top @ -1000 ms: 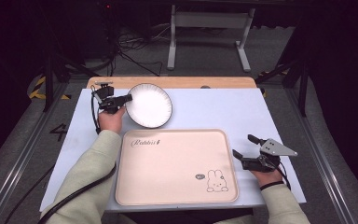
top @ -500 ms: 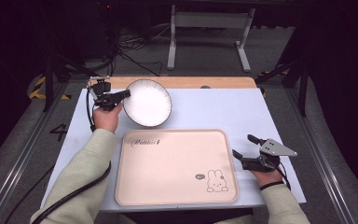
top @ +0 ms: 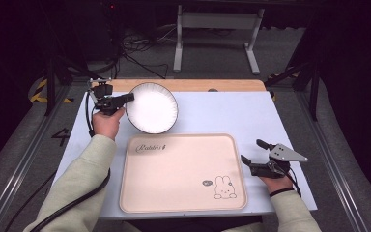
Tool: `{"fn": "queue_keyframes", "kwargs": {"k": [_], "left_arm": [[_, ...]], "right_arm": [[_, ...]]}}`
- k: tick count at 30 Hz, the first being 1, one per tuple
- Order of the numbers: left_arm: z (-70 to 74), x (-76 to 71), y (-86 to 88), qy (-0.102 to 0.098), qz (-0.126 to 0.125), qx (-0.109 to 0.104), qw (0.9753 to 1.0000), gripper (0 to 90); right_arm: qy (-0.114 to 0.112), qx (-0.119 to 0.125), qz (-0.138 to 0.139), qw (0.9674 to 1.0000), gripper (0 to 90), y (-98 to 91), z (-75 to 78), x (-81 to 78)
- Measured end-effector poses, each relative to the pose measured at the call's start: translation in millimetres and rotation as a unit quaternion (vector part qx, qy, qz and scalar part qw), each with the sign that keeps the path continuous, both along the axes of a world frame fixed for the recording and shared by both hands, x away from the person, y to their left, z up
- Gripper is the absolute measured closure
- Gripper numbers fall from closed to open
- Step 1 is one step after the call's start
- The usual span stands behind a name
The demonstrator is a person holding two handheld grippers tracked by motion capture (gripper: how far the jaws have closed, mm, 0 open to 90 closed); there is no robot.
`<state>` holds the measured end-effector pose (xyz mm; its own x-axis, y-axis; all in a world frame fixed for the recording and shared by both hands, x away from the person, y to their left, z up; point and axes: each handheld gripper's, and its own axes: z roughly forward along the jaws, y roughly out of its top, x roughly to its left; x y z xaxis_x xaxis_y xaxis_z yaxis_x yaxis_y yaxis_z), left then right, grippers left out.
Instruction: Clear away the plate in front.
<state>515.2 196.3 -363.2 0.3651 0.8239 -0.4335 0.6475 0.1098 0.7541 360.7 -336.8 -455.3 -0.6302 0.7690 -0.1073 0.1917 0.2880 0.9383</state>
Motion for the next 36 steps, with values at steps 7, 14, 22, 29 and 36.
{"fn": "queue_keyframes", "kwargs": {"k": [7,14,22,29,36], "left_arm": [[6.6,-7.9,-1.0,-0.006,-0.018,-0.006,0.9998,81.5],[10.5,-17.8,-6.3,-0.01,-0.043,-0.015,0.9989,81.5],[15.0,-30.2,-16.8,-0.017,-0.078,-0.018,0.9967,81.5],[16.9,-41.6,-24.2,-0.027,-0.1,-0.019,0.9945,81.4],[17.5,-54.6,-32.0,-0.035,-0.121,-0.023,0.9918,81.5]], "right_arm": [[0.0,0.0,0.0,1.0,12.9,0.1,0.0,0.1],[0.0,-0.001,-0.001,1.0,12.9,0.1,0.0,0.1],[0.001,0.0,-0.001,1.0,12.9,0.1,0.0,0.1],[0.0,0.0,-0.001,1.0,12.9,0.1,0.0,0.1],[0.0,-0.002,-0.001,1.0,12.9,0.2,0.0,0.1]]}}
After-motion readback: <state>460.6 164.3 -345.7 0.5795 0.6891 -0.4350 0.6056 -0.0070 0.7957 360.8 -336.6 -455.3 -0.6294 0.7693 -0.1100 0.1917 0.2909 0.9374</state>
